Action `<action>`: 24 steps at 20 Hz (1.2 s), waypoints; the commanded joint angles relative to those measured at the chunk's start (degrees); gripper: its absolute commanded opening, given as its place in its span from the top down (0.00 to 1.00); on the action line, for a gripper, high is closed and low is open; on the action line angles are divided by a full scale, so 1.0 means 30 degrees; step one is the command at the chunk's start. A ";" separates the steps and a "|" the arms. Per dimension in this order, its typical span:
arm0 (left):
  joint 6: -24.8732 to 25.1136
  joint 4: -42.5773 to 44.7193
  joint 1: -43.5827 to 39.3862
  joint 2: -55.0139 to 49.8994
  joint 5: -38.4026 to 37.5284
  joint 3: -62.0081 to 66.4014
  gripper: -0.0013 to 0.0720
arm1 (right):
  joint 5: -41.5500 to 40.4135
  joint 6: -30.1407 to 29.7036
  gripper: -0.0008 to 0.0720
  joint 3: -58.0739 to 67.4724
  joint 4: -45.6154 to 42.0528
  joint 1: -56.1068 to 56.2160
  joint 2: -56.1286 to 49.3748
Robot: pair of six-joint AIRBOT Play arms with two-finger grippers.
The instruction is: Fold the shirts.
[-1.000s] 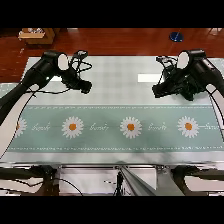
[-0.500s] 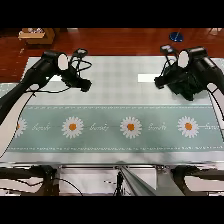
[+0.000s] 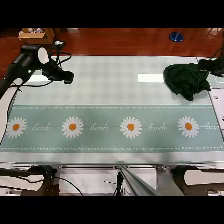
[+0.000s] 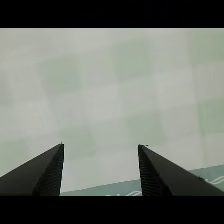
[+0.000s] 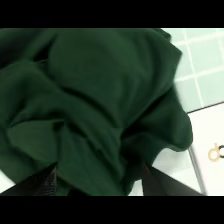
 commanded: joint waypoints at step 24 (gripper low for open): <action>0.0270 0.0073 0.0233 0.2725 -0.2885 0.5909 0.24 | -0.5297 -0.2878 0.95 0.1151 0.7453 -0.1129 0.5435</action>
